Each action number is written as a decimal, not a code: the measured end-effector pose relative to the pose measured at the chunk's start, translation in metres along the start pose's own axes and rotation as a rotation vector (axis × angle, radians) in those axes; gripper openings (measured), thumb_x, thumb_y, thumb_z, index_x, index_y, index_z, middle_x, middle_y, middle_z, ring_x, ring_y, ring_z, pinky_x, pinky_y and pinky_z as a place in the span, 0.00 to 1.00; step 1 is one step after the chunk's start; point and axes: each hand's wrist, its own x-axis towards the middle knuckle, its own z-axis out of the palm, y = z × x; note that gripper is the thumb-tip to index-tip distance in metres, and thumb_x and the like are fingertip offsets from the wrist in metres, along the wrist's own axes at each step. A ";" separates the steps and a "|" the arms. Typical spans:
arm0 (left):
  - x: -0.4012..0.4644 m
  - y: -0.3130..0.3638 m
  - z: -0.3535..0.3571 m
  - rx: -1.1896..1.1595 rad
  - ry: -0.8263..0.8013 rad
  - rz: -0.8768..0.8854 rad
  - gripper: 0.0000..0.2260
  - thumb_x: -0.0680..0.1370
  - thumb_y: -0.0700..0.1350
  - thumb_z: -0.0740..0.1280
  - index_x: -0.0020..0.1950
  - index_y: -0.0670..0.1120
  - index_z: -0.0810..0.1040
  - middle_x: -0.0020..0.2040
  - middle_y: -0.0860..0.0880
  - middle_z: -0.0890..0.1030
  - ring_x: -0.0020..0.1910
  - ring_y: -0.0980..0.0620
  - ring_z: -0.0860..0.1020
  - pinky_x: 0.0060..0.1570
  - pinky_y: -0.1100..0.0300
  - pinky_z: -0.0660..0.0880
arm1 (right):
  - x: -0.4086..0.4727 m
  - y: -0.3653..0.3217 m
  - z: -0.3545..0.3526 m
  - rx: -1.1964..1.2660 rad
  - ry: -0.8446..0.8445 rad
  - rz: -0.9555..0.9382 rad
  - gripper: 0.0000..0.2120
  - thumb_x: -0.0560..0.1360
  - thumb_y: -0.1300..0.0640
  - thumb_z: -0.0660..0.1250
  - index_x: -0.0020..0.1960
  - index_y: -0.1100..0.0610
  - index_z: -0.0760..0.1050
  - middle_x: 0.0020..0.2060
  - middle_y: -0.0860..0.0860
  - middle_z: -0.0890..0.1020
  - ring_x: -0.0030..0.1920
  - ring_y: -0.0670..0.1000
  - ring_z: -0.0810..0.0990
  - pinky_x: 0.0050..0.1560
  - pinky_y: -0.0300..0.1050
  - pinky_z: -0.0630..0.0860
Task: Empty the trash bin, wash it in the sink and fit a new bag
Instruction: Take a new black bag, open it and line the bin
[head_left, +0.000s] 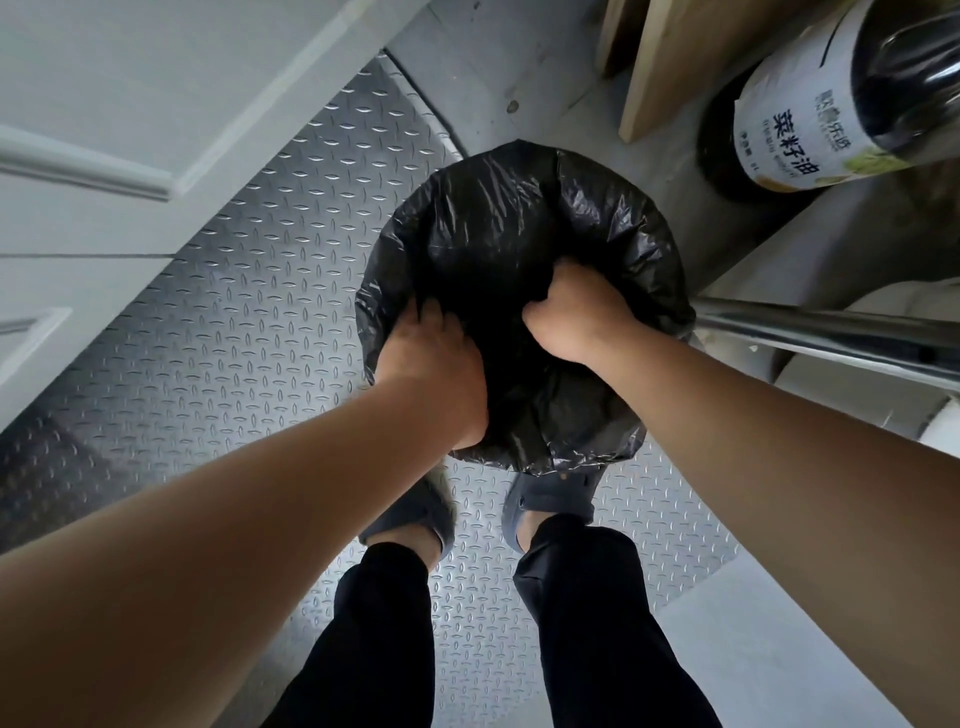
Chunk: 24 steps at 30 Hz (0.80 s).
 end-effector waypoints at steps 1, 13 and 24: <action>0.000 0.001 0.001 0.009 -0.002 -0.005 0.36 0.74 0.61 0.60 0.78 0.43 0.60 0.76 0.41 0.64 0.76 0.38 0.57 0.76 0.42 0.48 | 0.003 -0.001 0.001 -0.016 0.008 0.000 0.22 0.75 0.56 0.66 0.66 0.62 0.69 0.62 0.60 0.77 0.61 0.63 0.77 0.49 0.44 0.70; -0.018 -0.002 -0.017 -0.197 0.324 0.065 0.17 0.77 0.47 0.60 0.61 0.44 0.79 0.60 0.44 0.75 0.62 0.42 0.70 0.64 0.50 0.67 | -0.012 -0.024 0.004 -0.468 -0.051 -0.354 0.14 0.77 0.56 0.61 0.60 0.61 0.75 0.60 0.62 0.76 0.61 0.62 0.73 0.58 0.50 0.70; 0.058 -0.006 -0.050 -0.917 0.076 -0.014 0.15 0.78 0.36 0.60 0.63 0.44 0.77 0.60 0.42 0.81 0.60 0.42 0.78 0.59 0.53 0.76 | -0.034 0.002 0.011 -0.954 -0.287 -0.515 0.22 0.77 0.57 0.61 0.71 0.56 0.71 0.71 0.58 0.70 0.73 0.63 0.62 0.77 0.64 0.50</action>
